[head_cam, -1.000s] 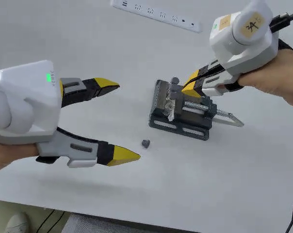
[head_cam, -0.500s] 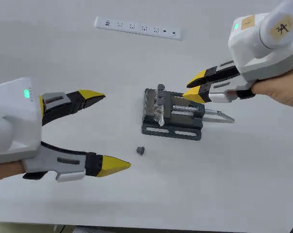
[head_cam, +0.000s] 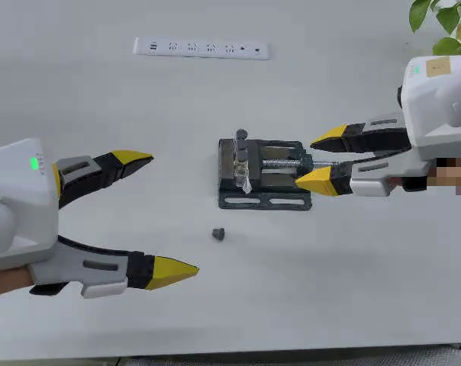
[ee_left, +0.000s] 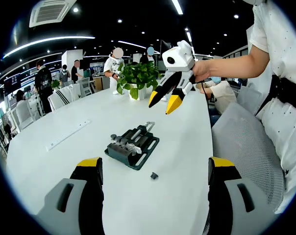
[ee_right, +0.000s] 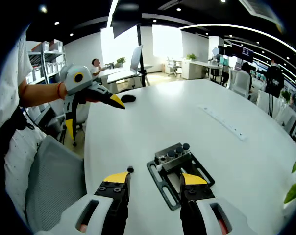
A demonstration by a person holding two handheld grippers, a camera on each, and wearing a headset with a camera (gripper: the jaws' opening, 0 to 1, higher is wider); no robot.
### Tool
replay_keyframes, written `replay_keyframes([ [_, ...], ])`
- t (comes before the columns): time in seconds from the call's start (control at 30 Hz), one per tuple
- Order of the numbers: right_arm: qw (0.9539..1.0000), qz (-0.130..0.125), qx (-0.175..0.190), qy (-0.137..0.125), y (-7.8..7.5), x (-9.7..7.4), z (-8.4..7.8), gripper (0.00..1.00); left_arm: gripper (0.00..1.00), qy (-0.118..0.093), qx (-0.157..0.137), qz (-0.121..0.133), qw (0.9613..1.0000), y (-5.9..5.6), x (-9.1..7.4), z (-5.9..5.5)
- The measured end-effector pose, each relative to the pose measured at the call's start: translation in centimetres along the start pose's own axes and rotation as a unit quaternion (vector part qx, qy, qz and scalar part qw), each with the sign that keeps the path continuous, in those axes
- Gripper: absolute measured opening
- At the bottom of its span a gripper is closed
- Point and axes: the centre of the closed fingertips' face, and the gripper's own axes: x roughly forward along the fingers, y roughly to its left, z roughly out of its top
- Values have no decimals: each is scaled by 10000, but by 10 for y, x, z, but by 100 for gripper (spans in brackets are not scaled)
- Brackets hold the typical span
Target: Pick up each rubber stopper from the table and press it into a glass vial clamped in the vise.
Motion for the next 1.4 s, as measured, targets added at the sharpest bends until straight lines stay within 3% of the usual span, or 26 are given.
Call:
replay_keyframes([
  [0.33, 9988, 151, 182, -433, 29, 6, -15, 55, 92, 190, 20, -67, 9998, -4, 1, -8],
  [0.6, 9958, 230, 246, -848, 41, 11, -25, 65, 94, 285, 3, -122, 9995, -6, 2, -13],
  [0.97, 9944, 130, 292, -1008, 49, 25, -41, 63, 96, 382, -55, -168, 9991, -8, 5, -24],
  [1.1, 9945, 143, 308, -990, 49, 40, -55, 60, 96, 402, -102, -173, 9990, -9, 6, -27],
  [1.4, 9952, 169, 294, -915, 50, 62, -60, 53, 96, 417, -173, -172, 9988, -8, 8, -32],
])
